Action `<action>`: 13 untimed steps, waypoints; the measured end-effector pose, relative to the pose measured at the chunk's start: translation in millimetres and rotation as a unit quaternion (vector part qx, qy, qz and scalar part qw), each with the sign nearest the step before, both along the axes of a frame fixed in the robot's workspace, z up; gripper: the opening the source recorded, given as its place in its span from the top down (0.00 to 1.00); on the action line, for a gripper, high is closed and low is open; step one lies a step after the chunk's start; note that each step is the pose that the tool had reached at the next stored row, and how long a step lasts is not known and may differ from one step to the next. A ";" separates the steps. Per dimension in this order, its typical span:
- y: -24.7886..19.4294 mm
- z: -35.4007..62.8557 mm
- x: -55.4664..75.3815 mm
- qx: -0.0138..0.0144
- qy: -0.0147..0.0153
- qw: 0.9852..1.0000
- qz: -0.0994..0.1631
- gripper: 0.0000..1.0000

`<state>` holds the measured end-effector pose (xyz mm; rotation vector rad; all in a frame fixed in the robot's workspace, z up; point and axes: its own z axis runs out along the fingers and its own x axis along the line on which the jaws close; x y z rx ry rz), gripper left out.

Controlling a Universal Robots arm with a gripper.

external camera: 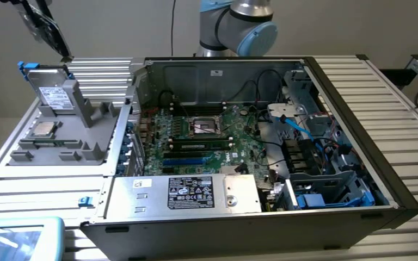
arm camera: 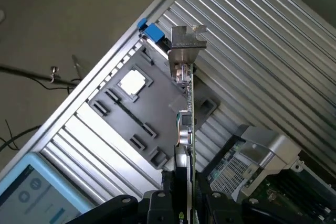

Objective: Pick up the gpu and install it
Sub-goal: 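Pick up the gpu and move the gpu toward the slot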

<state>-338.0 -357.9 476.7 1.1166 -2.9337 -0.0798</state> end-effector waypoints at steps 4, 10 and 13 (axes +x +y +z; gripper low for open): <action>0.0 0.0 0.0 0.000 0.000 0.999 0.036 0.72; 0.0 0.0 0.7 0.000 0.000 0.996 0.087 0.72; -0.6 0.0 1.9 0.000 0.000 0.995 0.099 0.72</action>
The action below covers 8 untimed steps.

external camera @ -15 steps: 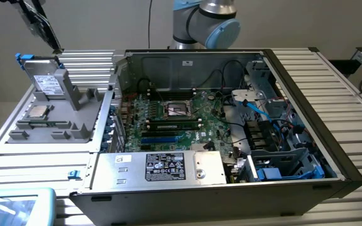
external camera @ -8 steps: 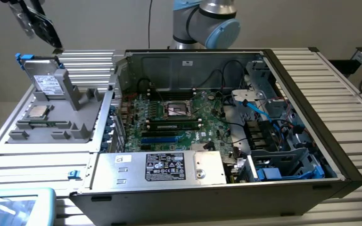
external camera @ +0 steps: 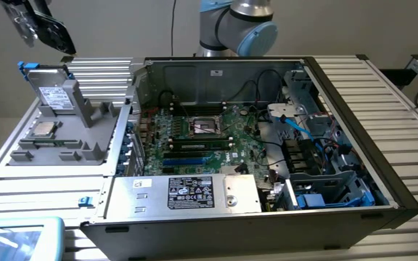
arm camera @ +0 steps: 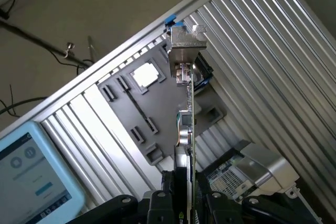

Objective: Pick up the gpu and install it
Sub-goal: 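Pick up the gpu and move the gpu toward the slot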

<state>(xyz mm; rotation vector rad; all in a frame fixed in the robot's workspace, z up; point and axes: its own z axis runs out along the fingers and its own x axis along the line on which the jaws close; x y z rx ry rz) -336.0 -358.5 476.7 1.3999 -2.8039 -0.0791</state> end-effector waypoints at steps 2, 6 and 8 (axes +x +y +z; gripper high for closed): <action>-0.5 0.0 1.3 0.000 0.000 1.000 0.007 0.72; -0.6 -0.1 2.0 0.000 0.000 0.999 0.037 0.72; -0.6 0.0 2.1 0.000 0.000 0.999 0.055 0.72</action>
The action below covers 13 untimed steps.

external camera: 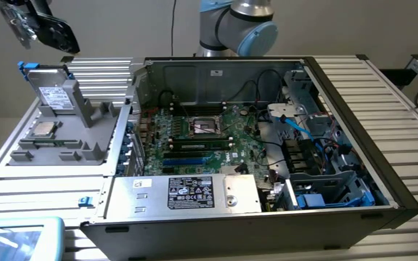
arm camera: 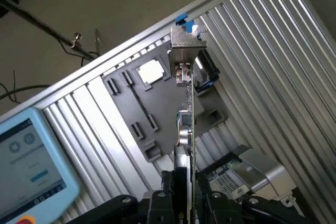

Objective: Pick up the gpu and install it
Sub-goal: 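Pick up the gpu and move the gpu toward the slot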

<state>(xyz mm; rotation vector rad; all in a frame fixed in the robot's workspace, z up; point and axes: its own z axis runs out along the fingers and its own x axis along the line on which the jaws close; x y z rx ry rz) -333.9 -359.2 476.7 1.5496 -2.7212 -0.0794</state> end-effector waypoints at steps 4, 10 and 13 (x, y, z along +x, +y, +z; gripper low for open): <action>0.0 0.0 0.0 0.000 0.000 0.999 0.037 0.72; 0.0 0.0 0.0 0.000 0.000 0.996 0.091 0.72; 0.0 -0.1 0.0 0.000 0.000 0.993 0.119 0.72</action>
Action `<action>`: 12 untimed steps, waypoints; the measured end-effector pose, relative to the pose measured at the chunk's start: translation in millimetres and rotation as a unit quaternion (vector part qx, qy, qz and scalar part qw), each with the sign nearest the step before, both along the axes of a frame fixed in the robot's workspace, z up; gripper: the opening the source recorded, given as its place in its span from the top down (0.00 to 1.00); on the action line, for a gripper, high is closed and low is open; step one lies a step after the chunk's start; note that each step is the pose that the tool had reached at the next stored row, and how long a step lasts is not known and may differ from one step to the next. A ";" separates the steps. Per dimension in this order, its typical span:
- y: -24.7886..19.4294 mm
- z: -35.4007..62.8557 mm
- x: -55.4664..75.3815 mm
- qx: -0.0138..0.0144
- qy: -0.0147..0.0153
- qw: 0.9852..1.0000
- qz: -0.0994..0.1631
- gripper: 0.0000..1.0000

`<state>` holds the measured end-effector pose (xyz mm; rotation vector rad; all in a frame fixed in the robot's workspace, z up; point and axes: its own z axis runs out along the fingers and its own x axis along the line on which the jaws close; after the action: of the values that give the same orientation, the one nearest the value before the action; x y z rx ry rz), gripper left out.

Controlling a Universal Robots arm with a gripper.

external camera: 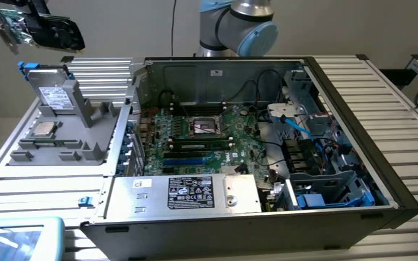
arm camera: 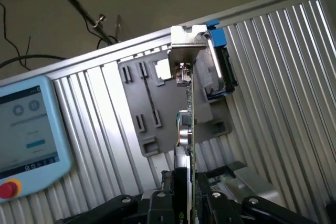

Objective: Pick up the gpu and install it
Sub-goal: 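Pick up the gpu and move the gpu toward the slot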

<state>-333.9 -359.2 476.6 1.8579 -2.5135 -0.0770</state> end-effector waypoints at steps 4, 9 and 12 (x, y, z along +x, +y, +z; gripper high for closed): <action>0.0 -0.2 0.0 0.000 0.000 0.999 0.036 0.72; 0.0 -0.3 0.0 0.000 0.000 0.997 0.081 0.72; 0.0 -0.4 0.0 0.000 -0.001 0.994 0.109 0.72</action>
<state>-333.9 -359.2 476.2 2.1176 -2.2936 -0.0718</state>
